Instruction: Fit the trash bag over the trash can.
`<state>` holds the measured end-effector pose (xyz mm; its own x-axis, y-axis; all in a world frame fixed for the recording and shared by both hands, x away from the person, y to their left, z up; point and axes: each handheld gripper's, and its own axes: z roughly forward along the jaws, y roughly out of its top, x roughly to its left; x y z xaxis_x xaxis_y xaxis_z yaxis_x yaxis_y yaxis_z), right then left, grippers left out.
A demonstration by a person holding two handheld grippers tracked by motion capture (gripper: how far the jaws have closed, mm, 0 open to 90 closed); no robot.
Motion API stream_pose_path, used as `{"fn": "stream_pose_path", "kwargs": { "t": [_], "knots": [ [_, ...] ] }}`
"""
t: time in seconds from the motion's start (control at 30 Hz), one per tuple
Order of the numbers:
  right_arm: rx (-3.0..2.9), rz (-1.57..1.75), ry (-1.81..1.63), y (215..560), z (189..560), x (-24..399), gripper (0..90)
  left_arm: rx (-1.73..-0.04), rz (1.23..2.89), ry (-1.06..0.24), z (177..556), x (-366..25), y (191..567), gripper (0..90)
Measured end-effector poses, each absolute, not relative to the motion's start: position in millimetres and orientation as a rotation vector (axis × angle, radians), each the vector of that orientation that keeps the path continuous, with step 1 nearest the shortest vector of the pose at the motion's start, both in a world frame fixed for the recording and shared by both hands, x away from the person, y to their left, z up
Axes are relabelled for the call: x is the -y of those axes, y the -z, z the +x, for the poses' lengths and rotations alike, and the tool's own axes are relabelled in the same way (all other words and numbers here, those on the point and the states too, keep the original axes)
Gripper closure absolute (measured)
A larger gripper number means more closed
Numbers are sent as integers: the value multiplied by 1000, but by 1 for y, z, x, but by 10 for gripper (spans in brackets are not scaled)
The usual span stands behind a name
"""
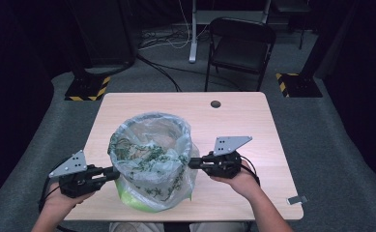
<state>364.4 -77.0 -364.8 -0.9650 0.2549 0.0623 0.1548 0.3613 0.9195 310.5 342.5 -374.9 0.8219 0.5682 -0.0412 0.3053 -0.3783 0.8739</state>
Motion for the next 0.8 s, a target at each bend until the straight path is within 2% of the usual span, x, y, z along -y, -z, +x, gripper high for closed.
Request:
{"fn": "stream_pose_path", "kwargs": {
  "t": [0.27,0.37,0.4,0.5,0.7,0.8],
  "knots": [
    [-2496,430,-1679,370,368,79,893,-693,1991,-301,317,-345,390,799],
    [-2497,428,-1684,371,367,80,863,-703,2000,-303,315,-347,391,789],
    [-2500,425,-1688,370,367,81,823,-704,1991,-294,314,-349,390,756],
    [-2491,409,-1721,368,364,83,726,-704,1937,-288,307,-354,377,578],
    [-2467,389,-1747,361,359,85,583,-660,1897,-324,287,-348,354,368],
    [-2481,392,-1730,363,359,82,507,-652,1940,-336,285,-339,362,331]
  ]
}}
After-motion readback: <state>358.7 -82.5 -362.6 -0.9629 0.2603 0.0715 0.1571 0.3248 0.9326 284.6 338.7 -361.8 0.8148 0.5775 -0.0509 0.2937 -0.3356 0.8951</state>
